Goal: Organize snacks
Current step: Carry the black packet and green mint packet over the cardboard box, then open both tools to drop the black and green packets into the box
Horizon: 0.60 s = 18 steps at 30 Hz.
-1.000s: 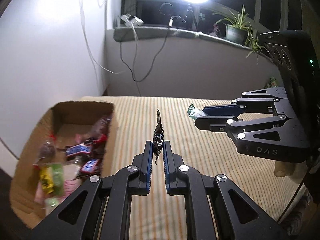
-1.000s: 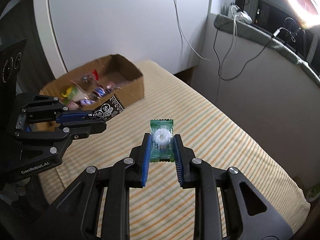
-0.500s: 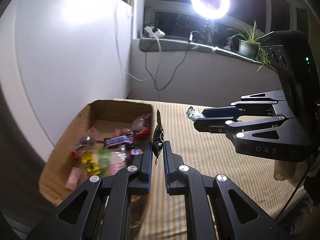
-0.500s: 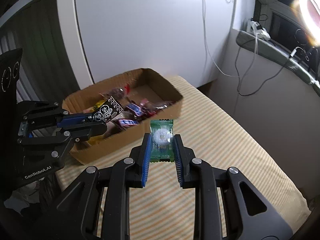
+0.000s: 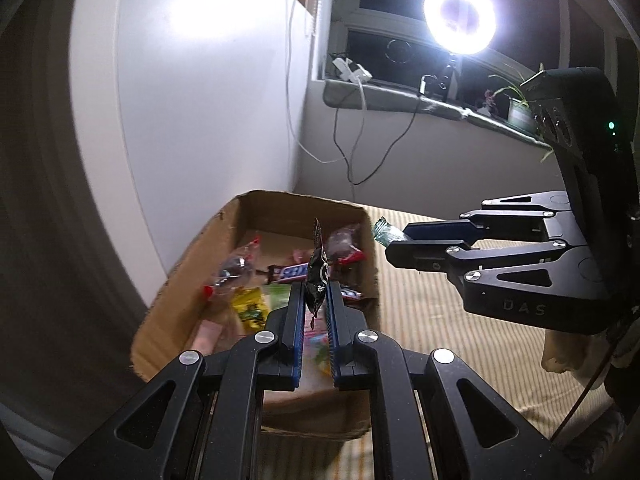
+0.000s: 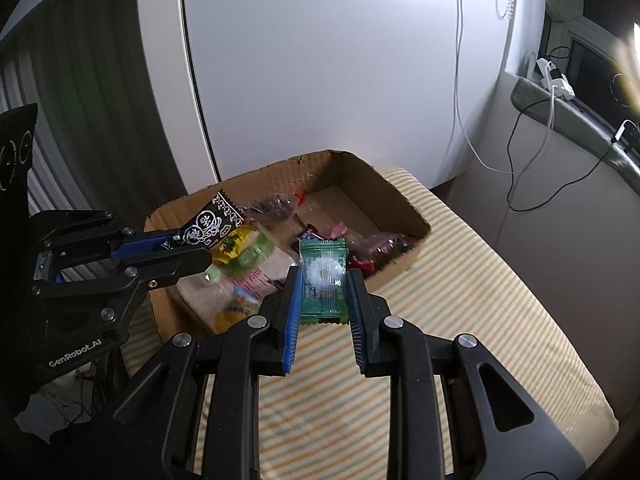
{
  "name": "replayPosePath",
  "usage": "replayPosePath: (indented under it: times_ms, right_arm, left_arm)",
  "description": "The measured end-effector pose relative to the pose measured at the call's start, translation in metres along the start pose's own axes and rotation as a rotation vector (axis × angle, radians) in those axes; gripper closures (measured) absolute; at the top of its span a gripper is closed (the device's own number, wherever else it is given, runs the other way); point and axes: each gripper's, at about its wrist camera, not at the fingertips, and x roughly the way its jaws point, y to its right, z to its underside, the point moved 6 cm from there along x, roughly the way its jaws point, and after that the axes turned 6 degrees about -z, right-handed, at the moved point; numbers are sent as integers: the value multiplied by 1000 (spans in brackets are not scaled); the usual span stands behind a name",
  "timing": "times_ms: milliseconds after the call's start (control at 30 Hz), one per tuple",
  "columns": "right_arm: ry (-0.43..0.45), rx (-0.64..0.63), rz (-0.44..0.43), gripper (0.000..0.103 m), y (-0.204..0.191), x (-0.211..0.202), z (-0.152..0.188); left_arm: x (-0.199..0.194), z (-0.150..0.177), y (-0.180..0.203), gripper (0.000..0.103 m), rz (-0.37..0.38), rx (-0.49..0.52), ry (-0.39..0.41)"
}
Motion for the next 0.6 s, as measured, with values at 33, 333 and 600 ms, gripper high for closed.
replayPosePath:
  times_ms: [33, 333, 600]
  right_arm:
    - [-2, 2, -1, 80, -1, 3, -1]
    - [-32, 14, -26, 80, -7, 32, -6]
    - [-45, 33, -34, 80, -7, 47, -7]
  left_arm:
    - [1, 1, -3, 94, -4, -5, -2]
    - [11, 2, -18, 94, -25, -28, -19]
    - [20, 1, -26, 94, -46, -37, -30]
